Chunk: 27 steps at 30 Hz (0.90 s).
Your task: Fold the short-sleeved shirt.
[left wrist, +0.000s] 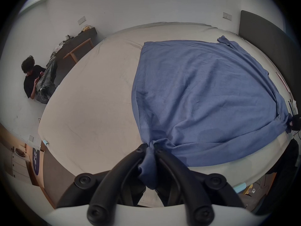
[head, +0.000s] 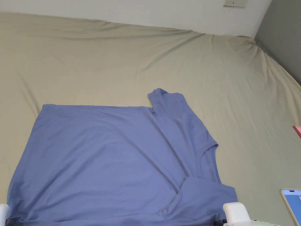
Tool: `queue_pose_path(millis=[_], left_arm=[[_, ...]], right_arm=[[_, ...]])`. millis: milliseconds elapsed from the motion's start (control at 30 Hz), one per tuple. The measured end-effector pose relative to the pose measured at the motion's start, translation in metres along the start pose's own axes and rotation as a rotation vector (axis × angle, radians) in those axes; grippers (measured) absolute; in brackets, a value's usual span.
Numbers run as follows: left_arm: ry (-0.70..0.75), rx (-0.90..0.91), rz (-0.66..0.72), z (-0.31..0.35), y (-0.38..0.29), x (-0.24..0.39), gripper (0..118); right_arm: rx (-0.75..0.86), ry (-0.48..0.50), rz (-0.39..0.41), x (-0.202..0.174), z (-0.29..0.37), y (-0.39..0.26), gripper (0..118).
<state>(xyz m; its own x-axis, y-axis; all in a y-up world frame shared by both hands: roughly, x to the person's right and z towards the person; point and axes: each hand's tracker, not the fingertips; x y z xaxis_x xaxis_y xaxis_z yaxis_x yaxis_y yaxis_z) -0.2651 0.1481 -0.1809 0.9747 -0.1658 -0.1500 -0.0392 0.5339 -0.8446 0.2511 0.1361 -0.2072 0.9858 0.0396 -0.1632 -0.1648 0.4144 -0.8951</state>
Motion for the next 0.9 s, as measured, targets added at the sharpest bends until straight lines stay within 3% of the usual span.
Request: queue_pose_path(millis=[233,367,500,667,833,900], left_arm=[[-0.056,0.081,0.092,0.012,0.026,-0.012,6],[-0.070,0.131,0.112,0.018,0.052,-0.015,6],[-0.078,0.141,0.121,0.009,0.086,-0.016,6],[-0.078,0.081,0.095,-0.034,0.121,-0.012,6],[-0.084,-0.058,0.047,-0.083,0.143,0.000,6],[-0.085,-0.091,0.019,-0.094,0.149,0.007,6]], right_arm=[[0.161,0.071,-0.039,0.018,0.030,0.022,2],[0.273,0.072,-0.064,0.024,0.043,0.052,2],[0.316,0.043,-0.041,0.024,0.041,0.095,2],[0.292,-0.006,0.002,0.019,0.007,0.143,2],[0.162,-0.100,0.055,0.014,-0.048,0.166,2],[0.141,-0.116,0.040,0.015,-0.060,0.169,2]])
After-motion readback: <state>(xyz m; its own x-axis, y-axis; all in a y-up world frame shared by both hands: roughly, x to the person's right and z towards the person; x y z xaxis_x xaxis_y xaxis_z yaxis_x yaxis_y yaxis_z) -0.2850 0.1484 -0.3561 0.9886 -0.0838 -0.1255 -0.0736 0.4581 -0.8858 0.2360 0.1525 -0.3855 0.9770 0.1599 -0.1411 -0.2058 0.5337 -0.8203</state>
